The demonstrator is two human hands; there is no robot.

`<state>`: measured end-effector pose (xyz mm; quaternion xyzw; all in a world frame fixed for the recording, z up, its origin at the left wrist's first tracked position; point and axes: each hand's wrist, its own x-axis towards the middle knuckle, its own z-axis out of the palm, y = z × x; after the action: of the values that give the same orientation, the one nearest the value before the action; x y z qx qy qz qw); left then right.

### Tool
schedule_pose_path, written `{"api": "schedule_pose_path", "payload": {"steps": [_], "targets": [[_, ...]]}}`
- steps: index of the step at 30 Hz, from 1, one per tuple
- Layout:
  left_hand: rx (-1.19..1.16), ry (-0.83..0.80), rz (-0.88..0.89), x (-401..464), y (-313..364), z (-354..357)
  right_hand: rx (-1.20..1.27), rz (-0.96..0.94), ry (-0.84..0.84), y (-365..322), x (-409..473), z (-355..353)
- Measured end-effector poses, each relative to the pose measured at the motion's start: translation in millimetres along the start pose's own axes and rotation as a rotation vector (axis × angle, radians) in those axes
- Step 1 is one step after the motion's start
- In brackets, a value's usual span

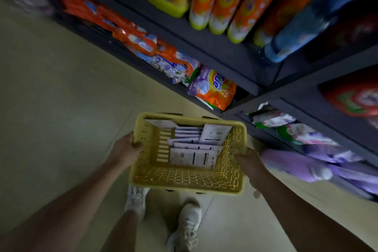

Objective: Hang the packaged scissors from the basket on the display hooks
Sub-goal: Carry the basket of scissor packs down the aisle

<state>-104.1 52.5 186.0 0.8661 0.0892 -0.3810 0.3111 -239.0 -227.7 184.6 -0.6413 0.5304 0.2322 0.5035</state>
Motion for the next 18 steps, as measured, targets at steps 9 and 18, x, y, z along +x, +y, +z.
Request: {"api": "schedule_pose_path", "payload": {"steps": [9,18], "targets": [[-0.228,0.217,-0.075,-163,10,-173,-0.433,-0.347,0.138,-163,-179,18],[-0.259,0.414,-0.114,-177,-71,-432,-0.532,-0.613,0.008,-334,-291,234]]}}
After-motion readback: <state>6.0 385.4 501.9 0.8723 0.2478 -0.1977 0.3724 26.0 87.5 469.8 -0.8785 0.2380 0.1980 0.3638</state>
